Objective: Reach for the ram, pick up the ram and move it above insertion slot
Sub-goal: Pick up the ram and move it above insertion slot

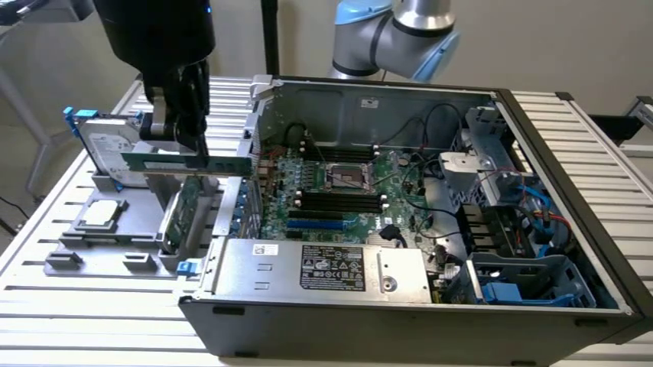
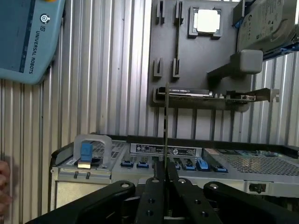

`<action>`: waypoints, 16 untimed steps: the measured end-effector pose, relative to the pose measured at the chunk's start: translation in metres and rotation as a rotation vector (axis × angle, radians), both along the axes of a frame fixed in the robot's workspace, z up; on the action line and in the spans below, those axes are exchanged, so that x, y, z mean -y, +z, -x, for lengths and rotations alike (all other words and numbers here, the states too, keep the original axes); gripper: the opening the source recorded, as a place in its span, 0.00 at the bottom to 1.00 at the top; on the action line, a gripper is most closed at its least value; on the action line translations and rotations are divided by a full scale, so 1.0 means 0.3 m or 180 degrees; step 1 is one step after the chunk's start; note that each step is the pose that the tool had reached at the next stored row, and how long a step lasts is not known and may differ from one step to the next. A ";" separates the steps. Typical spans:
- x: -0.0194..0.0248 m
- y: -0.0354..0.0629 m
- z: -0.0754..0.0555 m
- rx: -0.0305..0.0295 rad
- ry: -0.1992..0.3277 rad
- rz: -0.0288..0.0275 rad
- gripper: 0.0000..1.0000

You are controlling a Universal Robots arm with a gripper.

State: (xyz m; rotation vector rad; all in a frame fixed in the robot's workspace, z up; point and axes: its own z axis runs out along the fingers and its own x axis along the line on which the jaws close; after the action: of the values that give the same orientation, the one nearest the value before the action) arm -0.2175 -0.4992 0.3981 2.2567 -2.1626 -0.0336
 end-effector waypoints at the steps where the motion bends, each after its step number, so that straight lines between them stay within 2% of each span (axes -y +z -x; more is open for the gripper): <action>1: 0.000 0.000 -0.015 -0.0001 0.0000 0.0000 0.13; 16: -0.006 0.001 -0.242 -0.0003 0.0000 -0.0001 0.13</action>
State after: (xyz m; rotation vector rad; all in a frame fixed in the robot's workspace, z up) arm -0.1449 -0.4975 0.3983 2.2563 -2.1623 -0.0347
